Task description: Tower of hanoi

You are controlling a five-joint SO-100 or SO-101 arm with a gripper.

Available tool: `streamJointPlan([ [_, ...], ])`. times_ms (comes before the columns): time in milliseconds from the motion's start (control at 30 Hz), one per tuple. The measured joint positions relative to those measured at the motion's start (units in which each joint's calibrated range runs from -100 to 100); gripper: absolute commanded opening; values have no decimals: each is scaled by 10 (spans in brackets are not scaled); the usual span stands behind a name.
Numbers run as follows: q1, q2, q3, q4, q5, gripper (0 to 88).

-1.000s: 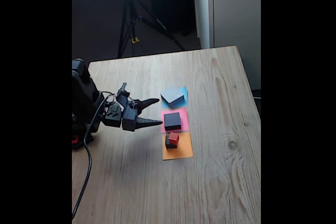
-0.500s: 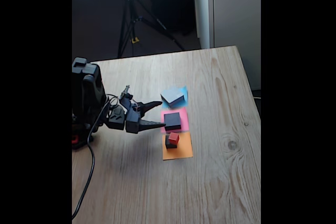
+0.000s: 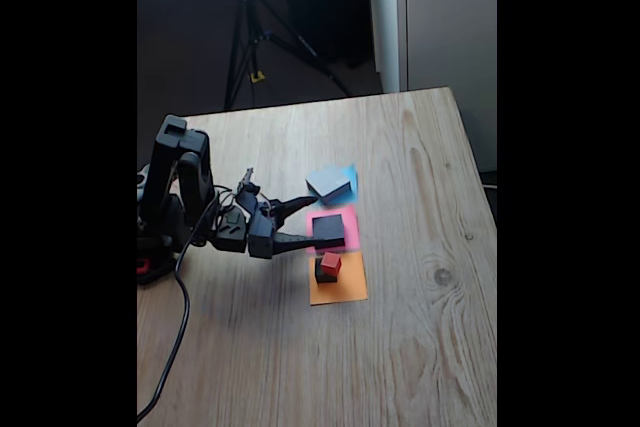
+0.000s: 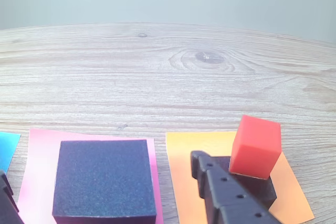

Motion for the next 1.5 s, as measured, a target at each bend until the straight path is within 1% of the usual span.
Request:
streamJointPlan([
  [300,0,34,-7,-18,0,426],
  [967,0,58,-7,-18,0,428],
  [1500,-1,57,-22,63,0,427],
])
